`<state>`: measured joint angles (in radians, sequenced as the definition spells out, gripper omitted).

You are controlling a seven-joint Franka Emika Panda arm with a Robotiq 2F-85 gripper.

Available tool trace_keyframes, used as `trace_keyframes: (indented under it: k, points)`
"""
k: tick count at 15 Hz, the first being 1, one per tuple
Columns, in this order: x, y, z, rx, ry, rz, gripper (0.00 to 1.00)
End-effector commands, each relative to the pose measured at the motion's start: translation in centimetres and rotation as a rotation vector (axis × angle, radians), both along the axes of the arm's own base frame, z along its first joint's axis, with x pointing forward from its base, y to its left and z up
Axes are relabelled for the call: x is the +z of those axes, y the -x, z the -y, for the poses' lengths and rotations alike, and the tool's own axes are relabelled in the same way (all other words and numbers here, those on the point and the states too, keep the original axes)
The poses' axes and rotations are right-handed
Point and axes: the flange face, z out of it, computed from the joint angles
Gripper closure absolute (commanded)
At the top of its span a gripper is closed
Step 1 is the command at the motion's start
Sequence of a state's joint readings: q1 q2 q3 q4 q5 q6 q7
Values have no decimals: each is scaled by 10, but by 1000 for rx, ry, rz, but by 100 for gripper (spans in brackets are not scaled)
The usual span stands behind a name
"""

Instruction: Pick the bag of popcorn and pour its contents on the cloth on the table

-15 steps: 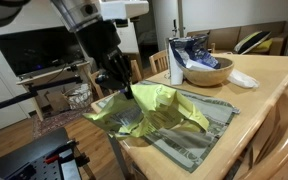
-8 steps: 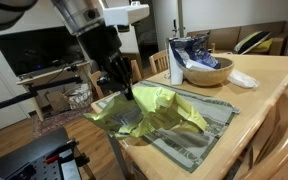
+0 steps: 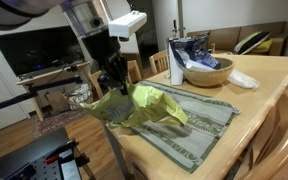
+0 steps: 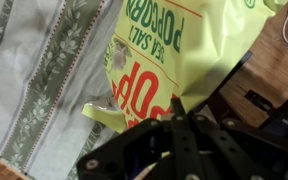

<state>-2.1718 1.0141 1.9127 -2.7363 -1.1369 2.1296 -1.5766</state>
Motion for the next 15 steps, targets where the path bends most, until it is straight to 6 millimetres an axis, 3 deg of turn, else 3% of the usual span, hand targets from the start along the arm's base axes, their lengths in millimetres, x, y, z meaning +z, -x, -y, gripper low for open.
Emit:
trace_keyframes:
  k: [1, 9, 15]
  points:
    - [15, -23, -6, -71, -84, 39, 100]
    - [30, -67, -7, -259, -160, 190, 100]
    - [44, -79, -12, -295, -48, 412, 100]
